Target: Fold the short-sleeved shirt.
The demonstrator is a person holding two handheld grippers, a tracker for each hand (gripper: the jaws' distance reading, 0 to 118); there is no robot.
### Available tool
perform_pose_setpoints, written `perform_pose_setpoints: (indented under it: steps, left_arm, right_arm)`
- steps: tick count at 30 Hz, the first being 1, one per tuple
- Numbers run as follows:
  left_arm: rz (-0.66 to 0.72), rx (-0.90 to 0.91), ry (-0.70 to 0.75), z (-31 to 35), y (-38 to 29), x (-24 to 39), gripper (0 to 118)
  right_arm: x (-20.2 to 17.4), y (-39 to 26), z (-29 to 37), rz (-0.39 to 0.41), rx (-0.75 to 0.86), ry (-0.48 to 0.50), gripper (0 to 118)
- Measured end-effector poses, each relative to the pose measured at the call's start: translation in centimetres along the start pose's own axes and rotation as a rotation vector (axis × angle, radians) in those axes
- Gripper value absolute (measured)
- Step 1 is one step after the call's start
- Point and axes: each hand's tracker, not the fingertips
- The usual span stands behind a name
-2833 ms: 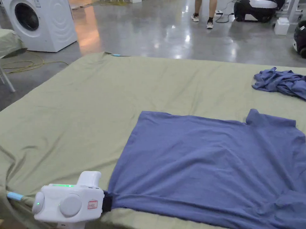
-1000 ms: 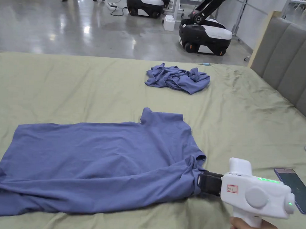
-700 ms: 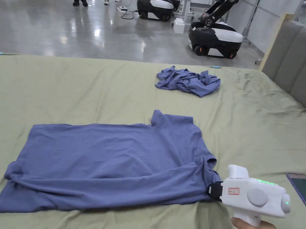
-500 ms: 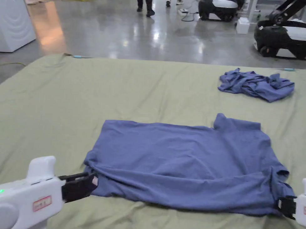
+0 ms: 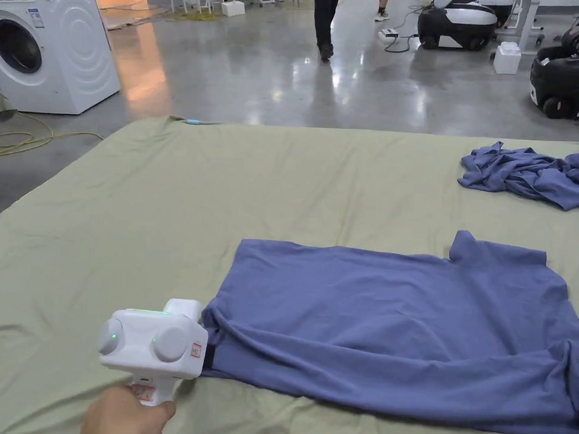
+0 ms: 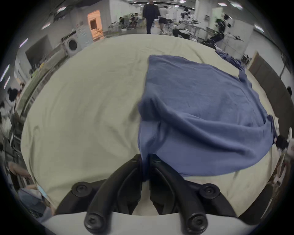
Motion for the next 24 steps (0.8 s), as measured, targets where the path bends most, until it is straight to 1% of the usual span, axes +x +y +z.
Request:
perform_pose_setpoints:
  steps: [1,3,5,8,10,12,13,16,18,20,21,22,23,24]
  left_arm:
    - [-0.011,-0.035,0.008,-0.1,0.1,0.1,4]
    - [0.009,0.03,-0.003,0.9,-0.1,-0.4,4]
    - [0.038,0.041,-0.028,1.9,-0.4,-0.9,4]
    - [0.034,0.068,-0.042,3.8,-0.5,-1.5,4]
    - [0.054,0.12,-0.102,5.8,-0.6,-1.8,3]
    - [0.051,0.137,-0.11,7.9,-1.1,-2.0,3]
    - [0.058,0.163,-0.123,8.9,-1.6,-2.1,3]
    - [0.074,0.159,-0.154,10.8,-3.5,-3.2,3]
    - [0.126,0.118,-0.186,10.7,-5.6,-4.1,3]
    - [0.132,0.087,-0.18,9.8,-8.0,-4.8,3]
    - [0.142,0.058,-0.18,9.0,-9.1,-5.0,3]
    - [0.175,0.026,-0.202,8.3,-10.0,-5.1,3]
    - [0.204,0.015,-0.23,7.6,-10.9,-5.2,3]
    - [0.199,0.018,-0.233,7.2,-11.4,-5.0,4]
  right_arm:
    - [0.0,0.1,0.0,0.006,0.002,-0.007,11]
    - [-0.2,-0.1,0.7,0.017,0.018,-0.013,11]
    - [-0.2,0.1,1.8,0.023,0.05,-0.017,11]
    - [-0.7,0.4,4.4,0.032,0.075,0.007,11]
    - [-0.5,0.7,6.2,0.042,0.094,0.02,11]
    - [-0.6,0.6,8.5,0.024,0.118,0.046,11]
    - [0.1,0.5,8.8,0.028,0.114,0.043,11]
    - [0.6,-1.4,11.0,0.041,0.107,0.047,11]
    - [1.8,-3.3,11.1,0.035,0.079,0.048,11]
    - [2.9,-5.4,10.4,0.039,0.036,0.033,11]
    - [3.6,-6.4,9.6,0.028,0.01,0.042,11]
    - [4.1,-7.1,9.1,-0.002,-0.012,0.065,11]
    - [4.4,-7.8,8.4,-0.011,-0.025,0.077,11]
    - [4.5,-8.2,7.9,0.003,-0.019,0.068,12]
